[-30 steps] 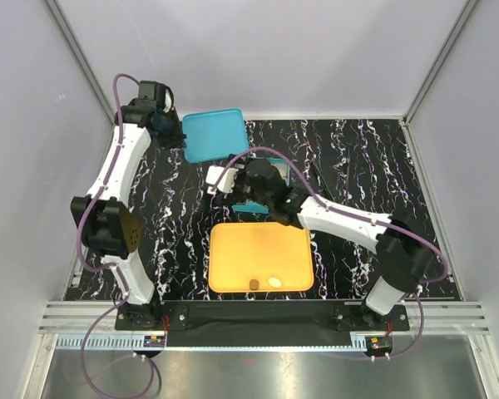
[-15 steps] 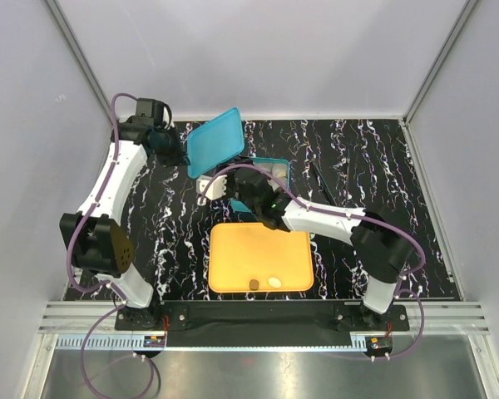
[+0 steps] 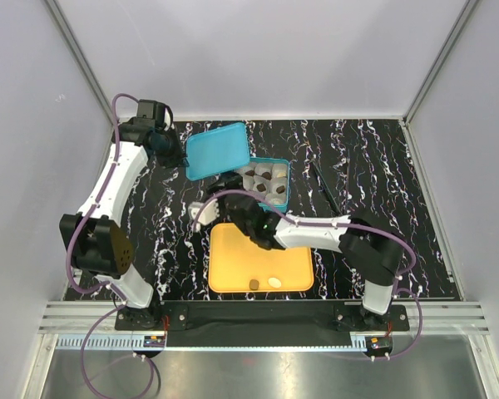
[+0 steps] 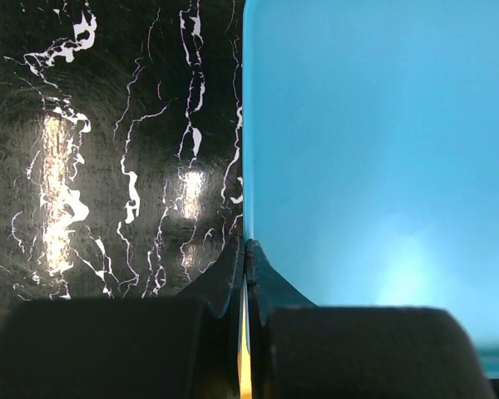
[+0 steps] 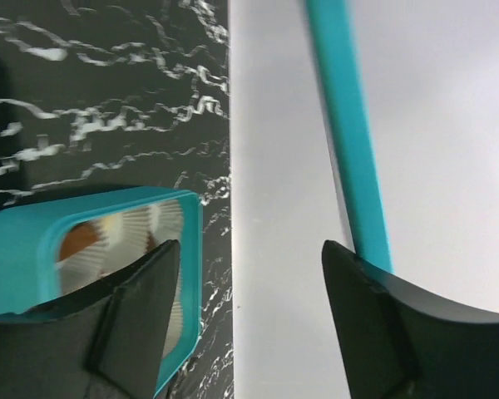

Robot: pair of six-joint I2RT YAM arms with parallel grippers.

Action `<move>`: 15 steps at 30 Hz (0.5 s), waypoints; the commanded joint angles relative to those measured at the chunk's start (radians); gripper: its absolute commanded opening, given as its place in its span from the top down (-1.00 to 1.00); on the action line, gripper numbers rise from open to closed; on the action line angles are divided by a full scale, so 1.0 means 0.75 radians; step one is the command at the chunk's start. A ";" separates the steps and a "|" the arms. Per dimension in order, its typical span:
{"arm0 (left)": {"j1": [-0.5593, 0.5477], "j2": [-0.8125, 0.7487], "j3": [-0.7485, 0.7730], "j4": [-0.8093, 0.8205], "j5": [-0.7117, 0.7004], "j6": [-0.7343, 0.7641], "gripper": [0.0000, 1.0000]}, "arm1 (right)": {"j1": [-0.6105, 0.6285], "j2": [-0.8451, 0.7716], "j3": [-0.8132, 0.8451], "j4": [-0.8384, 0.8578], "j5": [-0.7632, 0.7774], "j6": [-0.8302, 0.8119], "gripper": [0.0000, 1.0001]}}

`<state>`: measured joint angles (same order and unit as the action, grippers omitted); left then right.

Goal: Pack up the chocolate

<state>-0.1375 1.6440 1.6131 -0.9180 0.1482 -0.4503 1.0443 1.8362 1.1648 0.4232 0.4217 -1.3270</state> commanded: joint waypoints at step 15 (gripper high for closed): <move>-0.011 -0.073 0.054 0.036 -0.083 0.018 1.00 | 0.111 -0.002 0.009 0.250 0.201 -0.135 -0.90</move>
<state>-0.1425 1.6436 1.6341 -0.9279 0.1001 -0.4458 1.1381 1.8065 1.0954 0.5545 0.5392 -1.4128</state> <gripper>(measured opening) 0.012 0.948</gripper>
